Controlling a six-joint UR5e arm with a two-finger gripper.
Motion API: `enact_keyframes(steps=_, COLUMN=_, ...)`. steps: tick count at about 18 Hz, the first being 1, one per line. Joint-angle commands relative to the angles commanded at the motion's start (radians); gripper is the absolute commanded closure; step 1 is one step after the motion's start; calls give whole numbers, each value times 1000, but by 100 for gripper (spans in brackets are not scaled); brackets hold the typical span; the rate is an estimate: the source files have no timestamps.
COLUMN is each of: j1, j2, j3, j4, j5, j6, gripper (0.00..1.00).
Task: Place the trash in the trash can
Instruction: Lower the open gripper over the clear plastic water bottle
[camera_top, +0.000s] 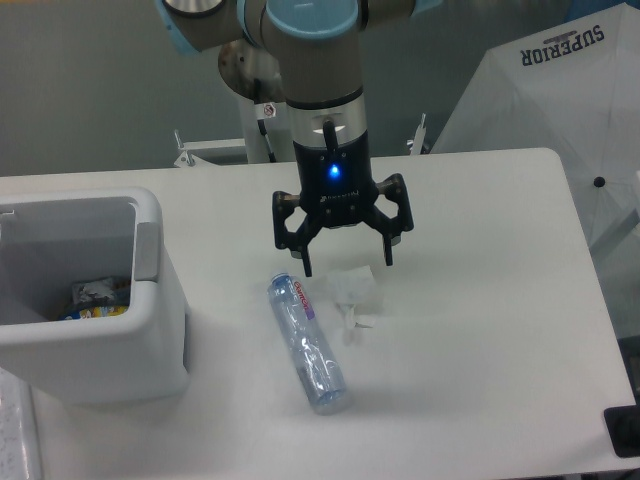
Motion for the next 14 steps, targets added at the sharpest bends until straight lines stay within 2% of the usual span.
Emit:
enact_keyframes(steps=3, j1=-3, j2=-12, j3=0, j4=-3, j5=66, j6=0, gripper=0)
enact_keyframes(steps=5, j1=-6, j2=-15, j3=-2, j4=-3, j5=68, j6=-2, gripper=0)
enact_keyframes(steps=14, j1=-14, j2=-93, j3=-37, j4=3, j5=3, j6=-5, gripper=0)
